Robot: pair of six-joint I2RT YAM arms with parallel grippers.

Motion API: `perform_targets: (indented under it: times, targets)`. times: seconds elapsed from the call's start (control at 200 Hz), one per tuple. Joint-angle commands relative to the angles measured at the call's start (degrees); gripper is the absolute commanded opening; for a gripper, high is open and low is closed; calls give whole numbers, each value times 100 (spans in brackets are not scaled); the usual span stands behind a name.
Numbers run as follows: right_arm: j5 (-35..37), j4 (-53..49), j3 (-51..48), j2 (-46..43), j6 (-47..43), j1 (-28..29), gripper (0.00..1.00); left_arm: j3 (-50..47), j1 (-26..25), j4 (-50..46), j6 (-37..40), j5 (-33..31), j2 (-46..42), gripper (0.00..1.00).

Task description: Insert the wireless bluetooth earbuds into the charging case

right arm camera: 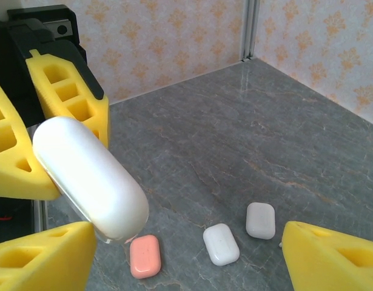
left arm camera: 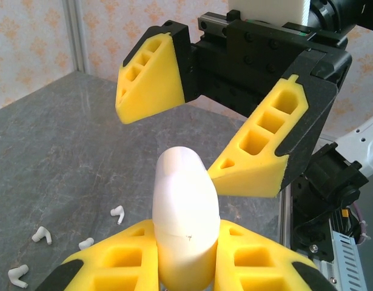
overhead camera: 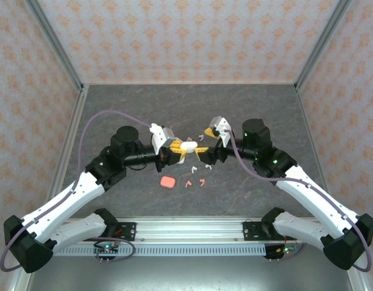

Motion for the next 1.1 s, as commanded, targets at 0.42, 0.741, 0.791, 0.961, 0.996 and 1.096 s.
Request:
perform_targets:
  times: [0.42, 0.741, 0.791, 0.961, 0.996, 1.096]
  targets:
    - [523, -24, 747, 264, -121, -39, 79, 102, -72, -10, 293, 44, 59, 1]
    - [556, -175, 723, -29, 121, -59, 78, 25, -73, -30, 280, -166, -17, 1]
    - [680, -137, 645, -152, 325, -94, 78, -24, -73, -21, 252, -209, -53, 1]
    - [1344, -269, 403, -245, 1445, -376, 77, -306, -73, 164, 63, -343, -251, 0]
    - [1401, -316, 348, -204, 1700, -482, 76, -369, -78, 208, 11, -356, -314, 0]
    - [1432, -376, 120, 24, 2458, -841, 73, -551, -73, 328, -117, -401, -513, 0]
